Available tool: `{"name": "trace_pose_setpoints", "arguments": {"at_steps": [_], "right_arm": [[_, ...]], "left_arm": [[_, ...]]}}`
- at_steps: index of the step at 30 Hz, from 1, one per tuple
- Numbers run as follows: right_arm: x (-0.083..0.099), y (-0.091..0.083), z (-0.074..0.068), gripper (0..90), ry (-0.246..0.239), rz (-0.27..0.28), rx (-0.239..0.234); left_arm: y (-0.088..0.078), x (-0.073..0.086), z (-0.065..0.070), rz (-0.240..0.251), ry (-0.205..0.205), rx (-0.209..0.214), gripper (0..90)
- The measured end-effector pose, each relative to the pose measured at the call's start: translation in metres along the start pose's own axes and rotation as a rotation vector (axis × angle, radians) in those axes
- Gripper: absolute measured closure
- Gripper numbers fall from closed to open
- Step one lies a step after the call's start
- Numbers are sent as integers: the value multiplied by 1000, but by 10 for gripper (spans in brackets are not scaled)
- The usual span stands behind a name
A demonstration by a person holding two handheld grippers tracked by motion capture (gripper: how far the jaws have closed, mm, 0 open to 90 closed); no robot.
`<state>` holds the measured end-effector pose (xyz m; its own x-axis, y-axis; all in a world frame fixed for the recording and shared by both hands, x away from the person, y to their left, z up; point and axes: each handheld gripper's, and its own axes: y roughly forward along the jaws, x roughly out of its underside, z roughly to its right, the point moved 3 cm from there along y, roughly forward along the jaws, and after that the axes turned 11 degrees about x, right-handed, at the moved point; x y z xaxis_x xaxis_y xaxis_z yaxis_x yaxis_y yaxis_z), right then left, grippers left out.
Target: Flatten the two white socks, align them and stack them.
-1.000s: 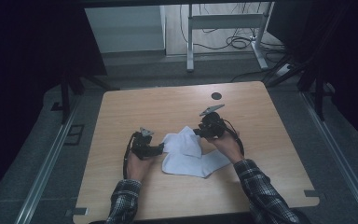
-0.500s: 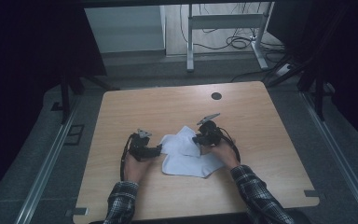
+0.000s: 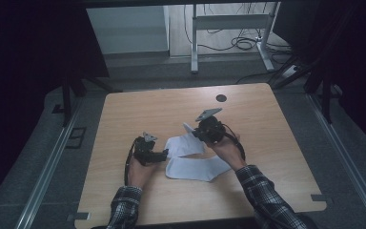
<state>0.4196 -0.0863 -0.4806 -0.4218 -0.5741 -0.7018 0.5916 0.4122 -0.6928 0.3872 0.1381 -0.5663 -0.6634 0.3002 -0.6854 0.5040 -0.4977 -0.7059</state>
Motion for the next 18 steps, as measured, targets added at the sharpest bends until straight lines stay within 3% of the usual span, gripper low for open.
{"name": "trace_pose_setpoints", "arguments": {"at_steps": [6, 10, 12, 15, 18], "right_arm": [[14, 37, -29, 778, -43, -84, -52], [28, 54, -35, 716, -15, -124, -89], [28, 54, -34, 676, 5, -119, -112], [20, 44, -27, 650, 4, -93, -99], [10, 33, -13, 650, 41, -52, -91]], "left_arm": [[-4, 2, -3, -12, -3, -4, 173], [-6, 3, -5, -16, -8, -7, 173], [-6, 3, -4, -14, -9, -8, 173], [-6, 3, -5, -17, -6, -8, 173], [-6, 3, -5, -14, -11, -9, 173]]}}
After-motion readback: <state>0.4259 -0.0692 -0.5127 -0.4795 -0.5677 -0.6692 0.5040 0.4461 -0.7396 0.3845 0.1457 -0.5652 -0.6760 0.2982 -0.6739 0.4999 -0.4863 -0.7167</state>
